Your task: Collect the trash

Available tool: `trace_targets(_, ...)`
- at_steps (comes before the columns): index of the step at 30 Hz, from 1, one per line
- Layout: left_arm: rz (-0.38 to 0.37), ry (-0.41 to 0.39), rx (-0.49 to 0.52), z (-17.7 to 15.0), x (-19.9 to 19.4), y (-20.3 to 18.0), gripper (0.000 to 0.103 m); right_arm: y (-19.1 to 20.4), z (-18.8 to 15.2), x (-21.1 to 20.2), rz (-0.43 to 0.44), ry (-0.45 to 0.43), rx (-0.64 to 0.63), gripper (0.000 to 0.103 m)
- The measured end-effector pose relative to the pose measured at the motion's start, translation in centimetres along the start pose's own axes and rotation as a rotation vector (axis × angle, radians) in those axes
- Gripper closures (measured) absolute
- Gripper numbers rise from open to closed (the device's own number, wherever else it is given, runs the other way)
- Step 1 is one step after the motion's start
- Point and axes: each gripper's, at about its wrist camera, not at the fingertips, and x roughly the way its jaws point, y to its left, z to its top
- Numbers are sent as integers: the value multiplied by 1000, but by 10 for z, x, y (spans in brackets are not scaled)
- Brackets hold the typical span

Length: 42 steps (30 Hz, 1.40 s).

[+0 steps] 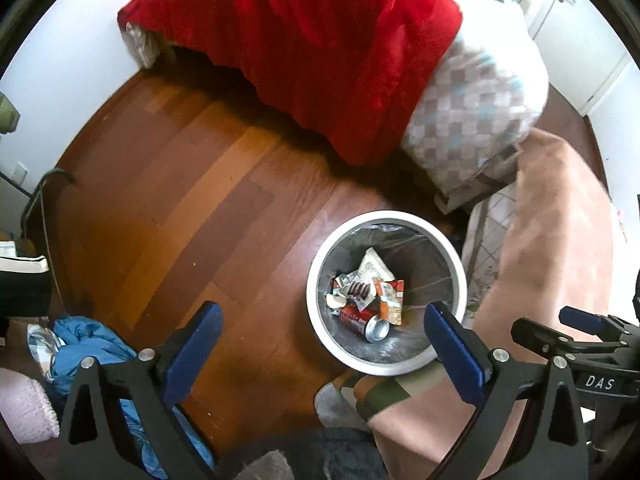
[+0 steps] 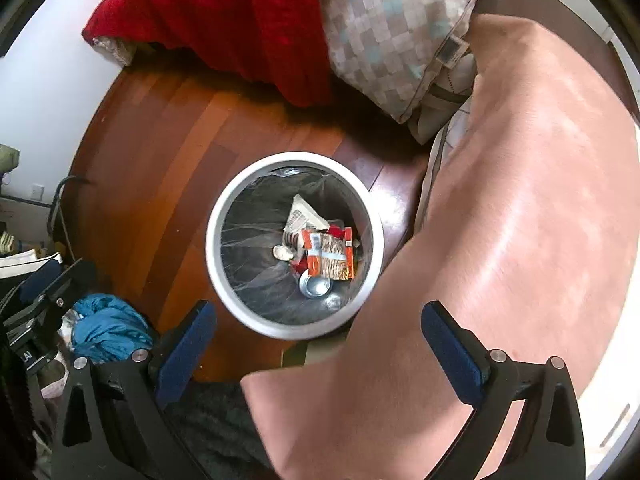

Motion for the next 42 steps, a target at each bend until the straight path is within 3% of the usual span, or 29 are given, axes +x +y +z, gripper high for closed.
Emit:
trace_targets(9,-30,-93,17,-28,-80,-6,0,4,-48,-78,74,-102,-7,0)
trace_targets(27,-190,-222,76,-67,-229,-26,0,19,-135,-264,236,-304,-122,0)
trace_targets(33,-242,-242,80,-74,-261,-30,0,22,-150,-296,278,-323,-150,0)
trace_targets(42,-274,-256,92,-79,-280,-33,0,26,-158,-309,286,-319,-183,0)
